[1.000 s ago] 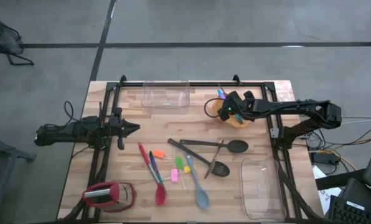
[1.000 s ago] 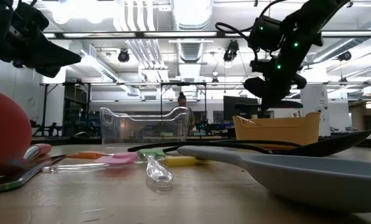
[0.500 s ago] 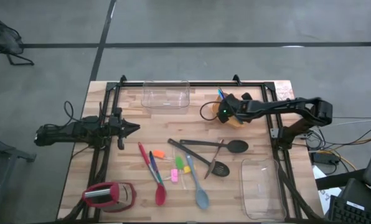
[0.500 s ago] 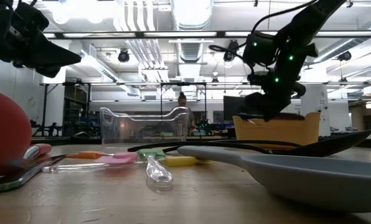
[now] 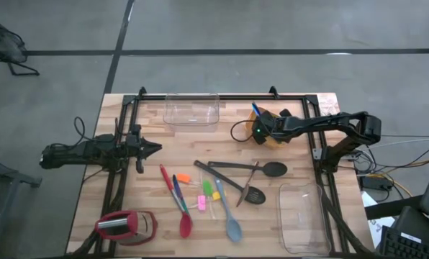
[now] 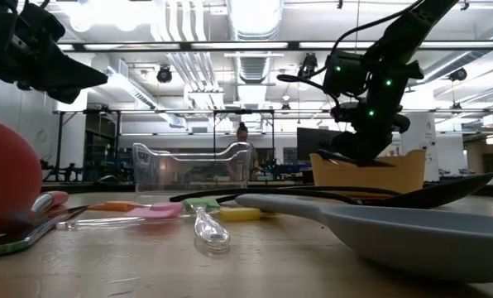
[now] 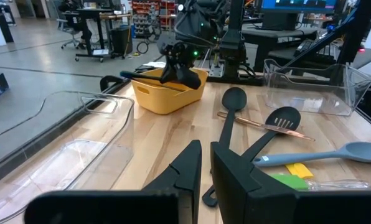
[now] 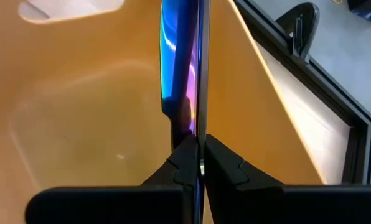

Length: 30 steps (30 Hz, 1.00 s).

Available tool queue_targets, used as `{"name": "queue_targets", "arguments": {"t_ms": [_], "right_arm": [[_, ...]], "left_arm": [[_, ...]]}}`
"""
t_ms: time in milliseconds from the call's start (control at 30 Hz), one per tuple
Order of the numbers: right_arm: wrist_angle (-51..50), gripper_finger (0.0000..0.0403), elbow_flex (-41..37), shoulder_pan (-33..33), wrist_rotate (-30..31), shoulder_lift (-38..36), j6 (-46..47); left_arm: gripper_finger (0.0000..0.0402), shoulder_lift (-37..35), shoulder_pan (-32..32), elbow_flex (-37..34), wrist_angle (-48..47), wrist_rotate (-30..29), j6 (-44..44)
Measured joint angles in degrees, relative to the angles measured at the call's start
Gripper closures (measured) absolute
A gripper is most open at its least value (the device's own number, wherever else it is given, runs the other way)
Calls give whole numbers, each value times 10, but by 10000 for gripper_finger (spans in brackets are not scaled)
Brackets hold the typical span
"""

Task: Pick & Place Kitchen Items
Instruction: Put the blue kitchen knife into the yellow bin, then put the gold kitchen knife into the yellow bin

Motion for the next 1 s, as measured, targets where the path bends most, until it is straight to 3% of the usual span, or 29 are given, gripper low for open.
{"name": "queue_targets", "arguments": {"t_ms": [433,767,1000], "right_arm": [[-6,383,1,0,-30,0,8],[-65,298,18,7,-41,-7,11],[-94,253,54,42,-44,-26,-57]], "left_arm": [[358,0,0,0,0,0,0],[358,0,0,0,0,0,0],[358,0,0,0,0,0,0]]}}
